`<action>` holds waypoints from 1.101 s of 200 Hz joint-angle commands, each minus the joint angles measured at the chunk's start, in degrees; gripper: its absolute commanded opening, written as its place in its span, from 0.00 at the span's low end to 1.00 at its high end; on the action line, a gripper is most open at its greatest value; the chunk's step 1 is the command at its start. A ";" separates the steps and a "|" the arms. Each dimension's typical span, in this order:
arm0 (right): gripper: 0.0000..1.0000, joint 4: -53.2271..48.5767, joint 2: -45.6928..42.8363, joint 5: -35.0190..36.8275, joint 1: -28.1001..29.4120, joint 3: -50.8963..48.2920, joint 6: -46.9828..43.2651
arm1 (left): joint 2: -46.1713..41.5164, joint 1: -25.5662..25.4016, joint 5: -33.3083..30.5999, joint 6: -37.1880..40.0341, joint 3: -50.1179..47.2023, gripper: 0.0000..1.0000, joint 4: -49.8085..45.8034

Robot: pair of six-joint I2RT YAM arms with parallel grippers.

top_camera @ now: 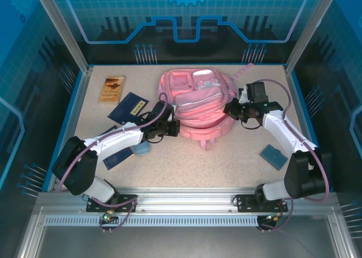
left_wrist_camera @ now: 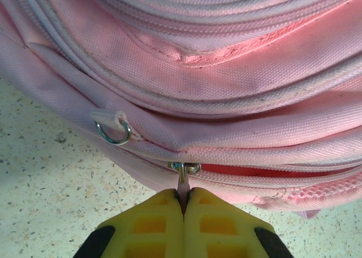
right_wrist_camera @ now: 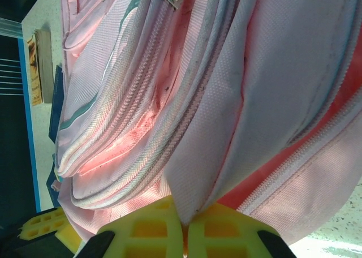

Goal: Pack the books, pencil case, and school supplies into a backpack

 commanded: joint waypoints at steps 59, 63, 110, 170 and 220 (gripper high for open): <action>0.06 -5.56 -1.84 3.19 -6.61 1.70 -4.73 | -0.05 1.82 -0.81 11.45 3.04 0.00 -3.49; 0.06 -5.77 -1.82 3.33 -7.15 1.72 -5.03 | 0.23 2.24 -0.61 11.79 3.09 0.00 -3.33; 0.10 -6.04 0.57 -1.26 -11.28 3.15 -7.95 | 3.16 6.19 9.32 15.39 3.53 0.00 2.39; 0.74 -11.91 -10.43 5.14 -11.10 -1.49 1.00 | 7.43 -1.33 15.98 11.75 9.78 0.00 6.95; 0.76 -7.74 -19.83 -0.32 -5.56 -13.00 19.43 | 15.13 -7.43 17.15 8.32 17.69 0.00 7.84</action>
